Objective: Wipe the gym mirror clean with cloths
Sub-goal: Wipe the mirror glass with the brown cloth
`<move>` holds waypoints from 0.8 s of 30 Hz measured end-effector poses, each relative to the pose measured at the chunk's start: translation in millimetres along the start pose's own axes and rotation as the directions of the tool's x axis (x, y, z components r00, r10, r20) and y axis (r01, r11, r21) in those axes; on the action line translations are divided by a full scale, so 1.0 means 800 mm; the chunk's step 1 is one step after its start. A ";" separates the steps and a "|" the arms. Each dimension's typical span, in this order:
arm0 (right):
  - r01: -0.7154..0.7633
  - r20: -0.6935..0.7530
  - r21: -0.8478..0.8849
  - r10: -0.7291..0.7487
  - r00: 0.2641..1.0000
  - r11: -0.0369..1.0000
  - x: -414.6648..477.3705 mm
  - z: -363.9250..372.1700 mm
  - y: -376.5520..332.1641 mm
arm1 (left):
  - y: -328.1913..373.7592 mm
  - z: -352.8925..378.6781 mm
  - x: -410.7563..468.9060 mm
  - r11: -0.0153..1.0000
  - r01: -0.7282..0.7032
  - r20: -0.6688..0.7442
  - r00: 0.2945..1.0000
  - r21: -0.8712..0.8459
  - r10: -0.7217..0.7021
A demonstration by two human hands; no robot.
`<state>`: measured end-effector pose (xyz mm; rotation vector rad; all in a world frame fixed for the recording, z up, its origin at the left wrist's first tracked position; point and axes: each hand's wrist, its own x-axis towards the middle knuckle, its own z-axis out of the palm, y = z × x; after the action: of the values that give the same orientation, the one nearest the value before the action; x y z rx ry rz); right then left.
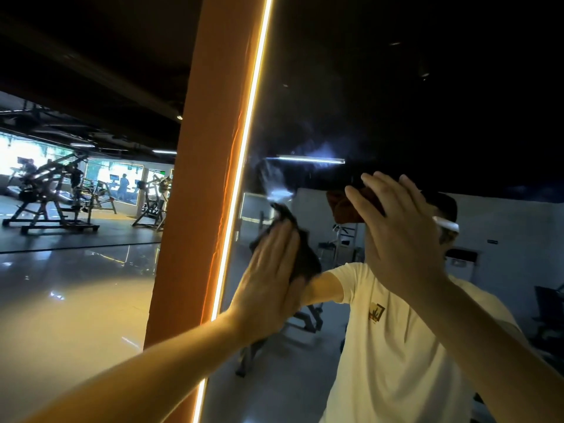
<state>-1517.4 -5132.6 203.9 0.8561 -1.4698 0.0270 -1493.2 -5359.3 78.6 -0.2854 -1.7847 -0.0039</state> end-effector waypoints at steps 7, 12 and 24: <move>0.001 0.004 0.002 -0.001 1.000 1.000 0.001 -0.001 -0.003 | -0.069 -0.029 0.116 0.979 0.203 -0.143 0.969 -0.002 -0.201; -0.054 -0.083 0.056 0.058 0.995 0.997 0.005 -0.013 0.006 | 0.007 -0.003 0.141 0.904 0.403 -0.224 0.877 -0.142 -0.425; -0.065 -0.041 -0.019 0.064 0.997 0.998 0.018 -0.019 0.049 | 0.011 -0.033 0.245 0.917 0.372 -0.159 0.906 -0.142 -0.392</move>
<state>-1521.9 -5103.6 237.0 0.7872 -1.4575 0.0772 -1506.1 -5317.2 271.2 -0.0050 -1.6312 -0.3984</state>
